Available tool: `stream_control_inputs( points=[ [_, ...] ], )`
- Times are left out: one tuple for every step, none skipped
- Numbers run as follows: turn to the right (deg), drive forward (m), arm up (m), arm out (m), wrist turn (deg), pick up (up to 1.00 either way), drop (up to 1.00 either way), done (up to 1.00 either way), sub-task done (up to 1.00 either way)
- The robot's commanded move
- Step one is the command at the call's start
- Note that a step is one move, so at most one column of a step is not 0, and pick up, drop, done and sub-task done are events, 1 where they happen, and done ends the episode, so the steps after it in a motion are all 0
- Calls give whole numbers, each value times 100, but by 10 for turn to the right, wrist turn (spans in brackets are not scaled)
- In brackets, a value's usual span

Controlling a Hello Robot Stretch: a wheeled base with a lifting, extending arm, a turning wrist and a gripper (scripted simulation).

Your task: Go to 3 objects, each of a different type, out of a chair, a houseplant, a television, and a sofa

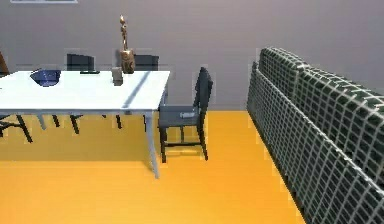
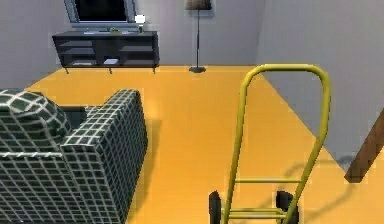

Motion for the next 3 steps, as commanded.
stream_control_inputs(
  points=[
    [0,85,0,0,0,0,0,0,0],
    [0,0,0,0,0,0,0,0,100],
    [450,0,0,0,0,0,0,0,0]
  ],
)
